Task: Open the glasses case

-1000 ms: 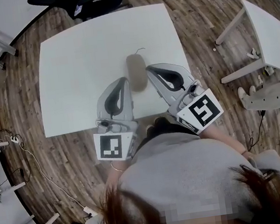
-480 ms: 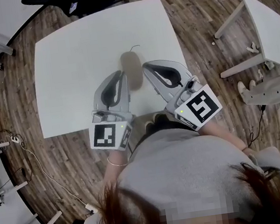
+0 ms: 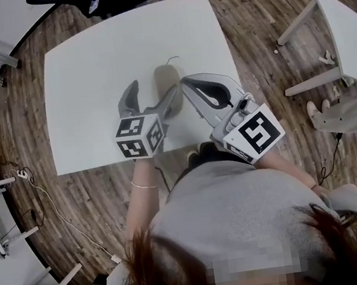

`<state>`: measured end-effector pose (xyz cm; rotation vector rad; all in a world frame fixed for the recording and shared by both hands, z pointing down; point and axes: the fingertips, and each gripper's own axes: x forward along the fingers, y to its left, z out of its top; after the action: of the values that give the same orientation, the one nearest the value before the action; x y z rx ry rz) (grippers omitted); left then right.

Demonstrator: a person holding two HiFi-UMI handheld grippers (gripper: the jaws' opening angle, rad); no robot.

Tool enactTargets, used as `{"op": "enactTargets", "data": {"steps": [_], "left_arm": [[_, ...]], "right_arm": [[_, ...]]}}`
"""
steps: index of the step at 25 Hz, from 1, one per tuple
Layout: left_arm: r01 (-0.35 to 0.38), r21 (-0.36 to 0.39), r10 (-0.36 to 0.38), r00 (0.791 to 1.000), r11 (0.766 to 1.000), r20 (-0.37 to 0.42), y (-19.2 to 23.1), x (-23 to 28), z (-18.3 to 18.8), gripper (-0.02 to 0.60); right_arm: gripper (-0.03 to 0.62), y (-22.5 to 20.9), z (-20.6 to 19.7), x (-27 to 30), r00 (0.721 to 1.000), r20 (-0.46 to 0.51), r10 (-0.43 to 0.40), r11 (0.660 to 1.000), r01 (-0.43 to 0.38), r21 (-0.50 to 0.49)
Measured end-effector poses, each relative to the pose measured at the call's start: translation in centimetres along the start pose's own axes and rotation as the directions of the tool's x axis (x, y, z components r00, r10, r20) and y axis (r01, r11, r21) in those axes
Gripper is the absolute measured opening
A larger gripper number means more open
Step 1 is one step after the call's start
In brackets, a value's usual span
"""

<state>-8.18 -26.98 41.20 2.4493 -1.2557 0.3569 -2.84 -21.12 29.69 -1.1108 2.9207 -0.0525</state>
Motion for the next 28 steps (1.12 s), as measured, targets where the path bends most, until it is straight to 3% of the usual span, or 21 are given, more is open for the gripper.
{"op": "enactTargets", "data": {"steps": [3,5,11,15,19,24,28], "left_arm": [[0.017,-0.123,-0.025,0.998,0.992,-0.058,1.1,1.7,-1.6,0.449],[0.017,-0.159,-0.033,0.995,0.987,-0.097,1.8,2.4,-2.9,0.450],[0.028,-0.162,-0.067,0.969,0.986,-0.239,2.7,4.5,-6.3,0.451],[0.029,-0.157,-0.081,0.939,0.987,-0.335,2.6,6.0,-8.4,0.469],[0.049,-0.202,-0.122,0.923,0.978,-0.365,1.2,7.3,-9.1,0.485],[0.065,-0.128,-0.113,0.902,0.990,-0.417,-0.1,8.1,-9.0,0.491],[0.086,-0.140,-0.142,0.878,0.986,-0.457,-1.6,9.0,-9.6,0.492]], "right_arm": [[0.003,-0.6,-0.2,-0.2,1.000,-0.005,-0.010,1.000,0.010,0.003],[0.005,-1.0,-0.4,-0.4,1.000,-0.008,-0.020,1.000,0.020,0.007],[0.003,-1.9,-0.4,-1.1,1.000,-0.003,-0.025,1.000,0.025,0.011],[0.003,-2.9,-0.5,-1.3,0.999,-0.009,-0.041,0.999,0.041,0.015],[0.003,-3.7,-0.6,-1.3,0.999,-0.008,-0.053,0.998,0.053,0.023],[0.003,-4.0,-0.6,-1.6,0.998,-0.006,-0.060,0.998,0.060,0.031],[0.003,-3.9,-0.5,-1.6,0.998,-0.007,-0.059,0.998,0.059,0.038]]}}
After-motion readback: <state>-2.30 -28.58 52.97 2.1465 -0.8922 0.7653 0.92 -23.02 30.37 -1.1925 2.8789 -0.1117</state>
